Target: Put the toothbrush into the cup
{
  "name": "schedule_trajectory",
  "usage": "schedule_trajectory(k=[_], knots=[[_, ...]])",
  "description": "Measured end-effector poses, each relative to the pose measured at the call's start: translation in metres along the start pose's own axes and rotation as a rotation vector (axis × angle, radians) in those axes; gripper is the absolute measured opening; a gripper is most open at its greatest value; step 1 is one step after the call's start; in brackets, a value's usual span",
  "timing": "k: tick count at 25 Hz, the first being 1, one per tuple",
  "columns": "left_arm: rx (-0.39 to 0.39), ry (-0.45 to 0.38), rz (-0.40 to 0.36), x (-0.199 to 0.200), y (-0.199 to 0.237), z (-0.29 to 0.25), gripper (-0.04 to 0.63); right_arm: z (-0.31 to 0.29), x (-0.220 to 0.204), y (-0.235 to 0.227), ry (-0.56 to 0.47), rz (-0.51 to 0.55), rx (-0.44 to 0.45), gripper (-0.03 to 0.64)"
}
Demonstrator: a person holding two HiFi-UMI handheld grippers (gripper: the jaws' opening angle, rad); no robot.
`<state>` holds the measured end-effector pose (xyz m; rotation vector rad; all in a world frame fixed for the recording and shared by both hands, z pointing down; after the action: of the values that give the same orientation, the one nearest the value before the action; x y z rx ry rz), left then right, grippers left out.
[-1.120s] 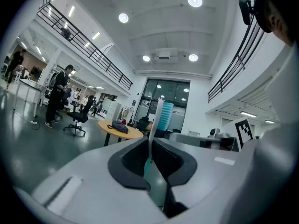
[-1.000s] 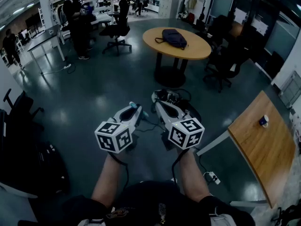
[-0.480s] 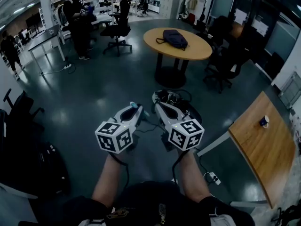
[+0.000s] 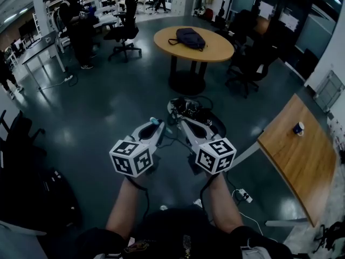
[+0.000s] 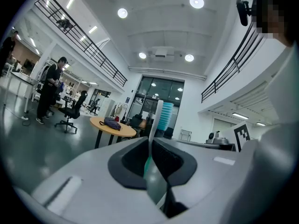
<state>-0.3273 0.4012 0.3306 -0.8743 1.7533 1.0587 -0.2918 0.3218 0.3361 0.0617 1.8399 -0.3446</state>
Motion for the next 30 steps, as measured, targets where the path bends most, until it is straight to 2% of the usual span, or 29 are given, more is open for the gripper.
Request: schedule_trajectory(k=[6, 12, 20, 25, 30], knots=[[-0.087, 0.035, -0.006, -0.01, -0.03, -0.034, 0.03, 0.034, -0.012, -0.033, 0.003, -0.026, -0.09, 0.003], [-0.178, 0.088, -0.031, -0.021, -0.081, -0.089, 0.03, 0.088, -0.023, -0.088, -0.01, -0.058, -0.196, 0.003], [-0.316, 0.176, -0.076, -0.039, -0.177, -0.186, 0.03, 0.189, -0.045, -0.188, -0.026, -0.127, -0.366, 0.003], [-0.372, 0.221, -0.102, -0.058, -0.239, -0.247, 0.031, 0.261, -0.068, -0.255, -0.043, -0.186, -0.461, 0.003], [-0.44, 0.269, -0.146, -0.069, -0.306, -0.298, 0.031, 0.326, -0.073, -0.306, -0.07, -0.21, -0.539, 0.003]])
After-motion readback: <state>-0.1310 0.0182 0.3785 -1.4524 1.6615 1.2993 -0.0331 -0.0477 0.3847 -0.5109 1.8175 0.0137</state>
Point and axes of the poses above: the fingertips, and each gripper's own axes: z backward along the fingers, y to its left, x out of its top, the point moved 1 cm from there along z, backward along the fingers, and after that the axes turned 12 degrees about y, right-handed, at the moved point
